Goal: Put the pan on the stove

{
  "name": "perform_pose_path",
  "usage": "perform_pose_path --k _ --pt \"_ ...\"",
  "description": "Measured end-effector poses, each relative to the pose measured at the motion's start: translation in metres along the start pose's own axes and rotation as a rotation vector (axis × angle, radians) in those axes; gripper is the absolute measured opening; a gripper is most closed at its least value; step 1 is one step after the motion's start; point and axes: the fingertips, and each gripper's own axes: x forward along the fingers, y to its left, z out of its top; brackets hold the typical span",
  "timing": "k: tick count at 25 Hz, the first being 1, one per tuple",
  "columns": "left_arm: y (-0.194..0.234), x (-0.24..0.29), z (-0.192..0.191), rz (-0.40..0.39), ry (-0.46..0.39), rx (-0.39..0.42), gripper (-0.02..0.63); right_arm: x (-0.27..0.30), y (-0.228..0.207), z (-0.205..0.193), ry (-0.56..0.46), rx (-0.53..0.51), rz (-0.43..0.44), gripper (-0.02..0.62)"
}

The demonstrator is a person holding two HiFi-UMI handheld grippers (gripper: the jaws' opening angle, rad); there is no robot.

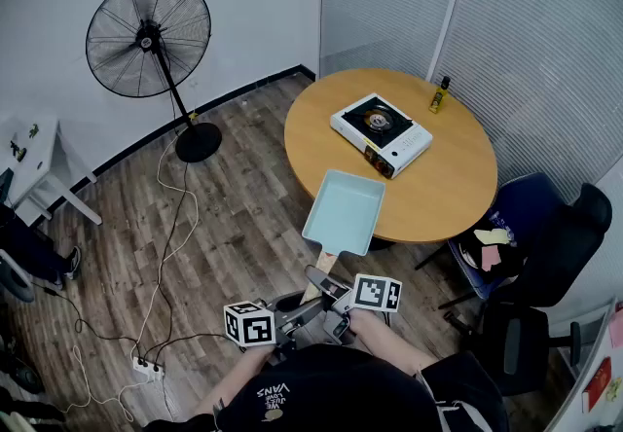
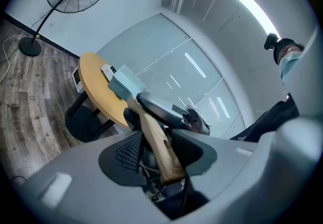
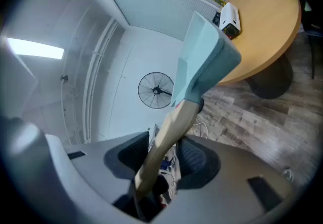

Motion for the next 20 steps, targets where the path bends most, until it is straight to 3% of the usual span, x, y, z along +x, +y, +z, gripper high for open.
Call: perform_pose_path --k 11,20 --pt "0.008 -0.018 -0.005 0.015 -0.029 -0.023 0.164 0.014 0.001 -0.019 0.036 -0.004 -0.001 0.153" --pt "0.045 -0.027 0.052 -0.028 0.0 -0.01 0.164 0.071 0.003 0.016 -0.026 0.004 -0.018 0.153"
